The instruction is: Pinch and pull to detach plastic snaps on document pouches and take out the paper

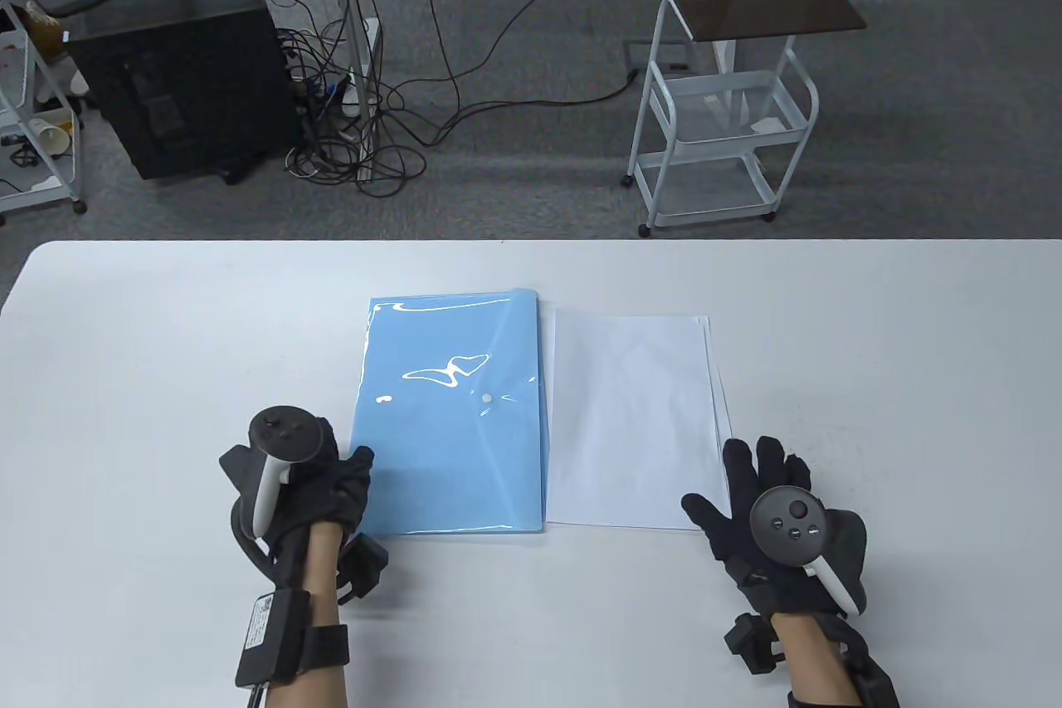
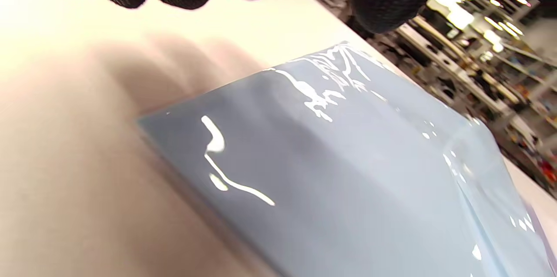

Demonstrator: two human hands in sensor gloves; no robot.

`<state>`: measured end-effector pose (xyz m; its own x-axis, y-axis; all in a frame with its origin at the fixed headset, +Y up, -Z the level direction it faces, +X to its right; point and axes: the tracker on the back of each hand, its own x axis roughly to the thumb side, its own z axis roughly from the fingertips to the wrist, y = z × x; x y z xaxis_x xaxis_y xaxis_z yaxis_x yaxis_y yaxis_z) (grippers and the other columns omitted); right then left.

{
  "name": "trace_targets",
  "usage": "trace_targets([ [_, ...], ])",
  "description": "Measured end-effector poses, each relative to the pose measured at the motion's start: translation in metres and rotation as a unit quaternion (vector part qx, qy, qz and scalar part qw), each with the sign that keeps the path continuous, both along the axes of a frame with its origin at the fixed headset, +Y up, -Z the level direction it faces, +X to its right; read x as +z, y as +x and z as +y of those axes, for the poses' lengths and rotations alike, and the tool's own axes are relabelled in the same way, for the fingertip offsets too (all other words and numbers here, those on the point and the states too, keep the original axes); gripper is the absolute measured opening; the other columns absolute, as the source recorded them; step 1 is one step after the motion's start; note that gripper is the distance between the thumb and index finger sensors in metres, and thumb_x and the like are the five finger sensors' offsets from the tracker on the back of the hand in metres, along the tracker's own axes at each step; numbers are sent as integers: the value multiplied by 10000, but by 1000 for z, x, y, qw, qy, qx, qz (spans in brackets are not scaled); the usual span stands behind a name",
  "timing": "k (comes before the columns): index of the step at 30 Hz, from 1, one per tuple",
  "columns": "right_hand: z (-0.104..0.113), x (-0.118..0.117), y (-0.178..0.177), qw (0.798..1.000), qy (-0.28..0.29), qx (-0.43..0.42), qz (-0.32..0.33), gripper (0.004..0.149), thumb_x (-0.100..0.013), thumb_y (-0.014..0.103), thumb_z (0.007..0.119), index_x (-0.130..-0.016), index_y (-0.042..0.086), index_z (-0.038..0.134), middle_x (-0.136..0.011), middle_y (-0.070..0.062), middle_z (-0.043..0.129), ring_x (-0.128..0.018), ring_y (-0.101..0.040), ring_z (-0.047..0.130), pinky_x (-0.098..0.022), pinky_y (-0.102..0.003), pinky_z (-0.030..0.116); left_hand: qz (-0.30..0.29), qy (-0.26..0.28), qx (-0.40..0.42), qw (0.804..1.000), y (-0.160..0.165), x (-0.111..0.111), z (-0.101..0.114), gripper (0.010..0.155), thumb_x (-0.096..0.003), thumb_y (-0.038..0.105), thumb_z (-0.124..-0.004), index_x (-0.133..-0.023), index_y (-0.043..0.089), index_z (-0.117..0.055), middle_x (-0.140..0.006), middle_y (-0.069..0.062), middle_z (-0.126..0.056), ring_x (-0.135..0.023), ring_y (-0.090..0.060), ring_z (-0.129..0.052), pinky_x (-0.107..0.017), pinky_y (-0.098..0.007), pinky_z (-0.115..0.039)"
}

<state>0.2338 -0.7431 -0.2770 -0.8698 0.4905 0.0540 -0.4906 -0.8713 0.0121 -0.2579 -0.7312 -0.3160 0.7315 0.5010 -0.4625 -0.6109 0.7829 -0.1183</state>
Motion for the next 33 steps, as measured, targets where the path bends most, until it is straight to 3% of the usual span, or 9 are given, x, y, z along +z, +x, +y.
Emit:
trace_targets([
  [5, 0, 2, 0, 1000, 5, 3, -7, 862, -557, 593, 690, -1175, 86, 370, -1219, -380, 249, -986, -717, 246, -574, -880, 333, -74, 37, -68, 994, 34, 22, 23, 901, -542, 639, -690, -1168, 264, -163, -1249, -136, -258, -1089, -595, -382, -689, -741, -524],
  [12, -2, 4, -1, 1000, 12, 4, -22, 881, -556, 606, 676, -1180, 91, 327, -1216, -377, 186, -977, -718, 180, -569, -884, 287, -133, 76, -148, 977, 70, 47, 34, 951, -511, 747, -630, -1146, 335, -54, -1235, -115, -111, -1099, -591, -211, -700, -778, -419],
  [19, -5, 7, -4, 999, 13, 20, -22, 922, -548, 627, 664, -1181, 84, 269, -1212, -378, 139, -973, -720, 148, -564, -890, 266, -153, 72, -153, 974, 86, 51, 16, 957, -497, 769, -604, -1137, 344, -33, -1225, -105, -62, -1089, -599, -149, -702, -790, -381],
  [33, -12, 9, -9, 998, 5, 50, -24, 926, -546, 626, 665, -1177, 75, 270, -1209, -384, 146, -973, -724, 165, -560, -893, 270, -125, 40, -155, 979, 69, 54, -5, 947, -497, 746, -623, -1153, 311, -97, -1234, -124, -139, -1096, -602, -239, -699, -778, -434],
])
